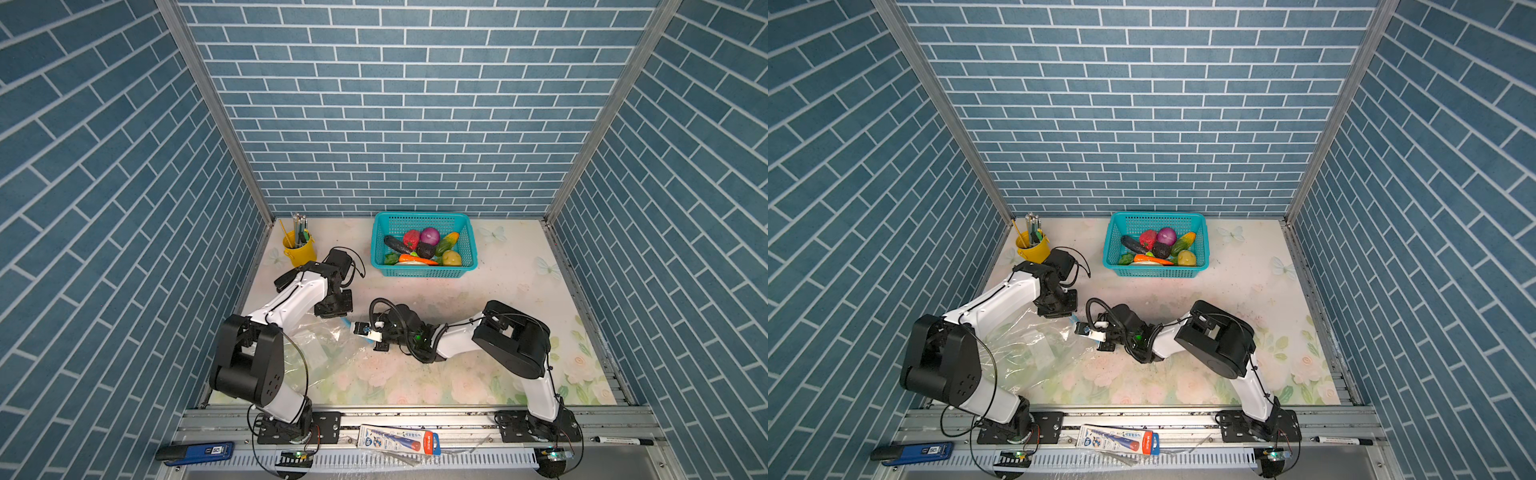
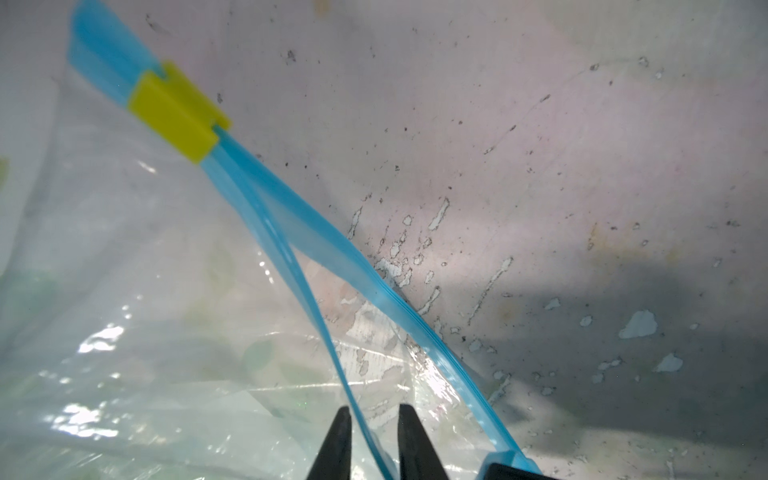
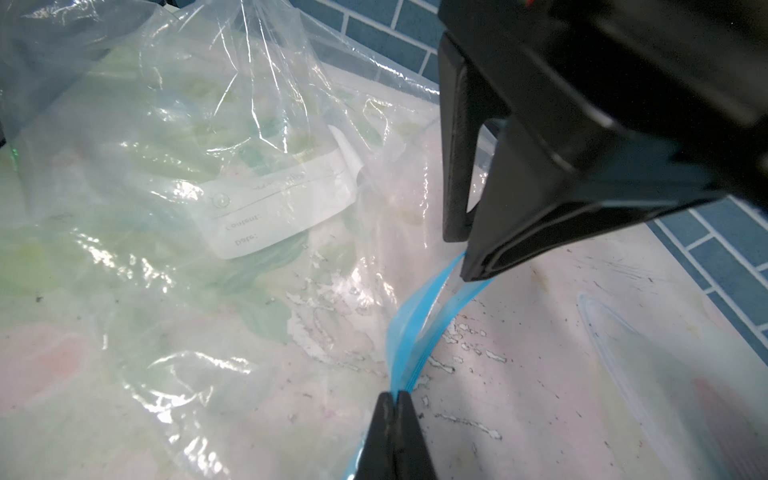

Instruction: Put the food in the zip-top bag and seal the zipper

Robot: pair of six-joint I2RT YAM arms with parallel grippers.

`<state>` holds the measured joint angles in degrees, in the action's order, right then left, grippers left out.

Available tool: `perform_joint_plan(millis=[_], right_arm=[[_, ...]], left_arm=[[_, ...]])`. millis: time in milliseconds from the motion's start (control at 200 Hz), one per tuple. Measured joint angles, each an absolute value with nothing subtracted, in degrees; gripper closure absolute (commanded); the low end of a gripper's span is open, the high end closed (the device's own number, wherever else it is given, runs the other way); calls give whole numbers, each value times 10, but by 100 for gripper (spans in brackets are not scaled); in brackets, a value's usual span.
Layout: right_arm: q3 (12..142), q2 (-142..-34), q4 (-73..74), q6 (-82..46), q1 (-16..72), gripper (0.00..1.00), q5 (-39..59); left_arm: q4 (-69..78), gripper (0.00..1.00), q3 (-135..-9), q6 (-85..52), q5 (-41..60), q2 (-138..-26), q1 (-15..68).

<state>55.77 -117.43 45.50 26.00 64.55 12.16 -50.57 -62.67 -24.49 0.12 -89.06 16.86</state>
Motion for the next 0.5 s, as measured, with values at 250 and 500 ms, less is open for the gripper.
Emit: perform_joint_plan(millis=[250,500], right_arm=[[556,-1174,459,260,647,100,117],[553,-1174,468,260,650,100,109]], left_arm=[[-507,86,-627,-246,1,-891,169],[-508,89,-628,-246,3,-890,176]])
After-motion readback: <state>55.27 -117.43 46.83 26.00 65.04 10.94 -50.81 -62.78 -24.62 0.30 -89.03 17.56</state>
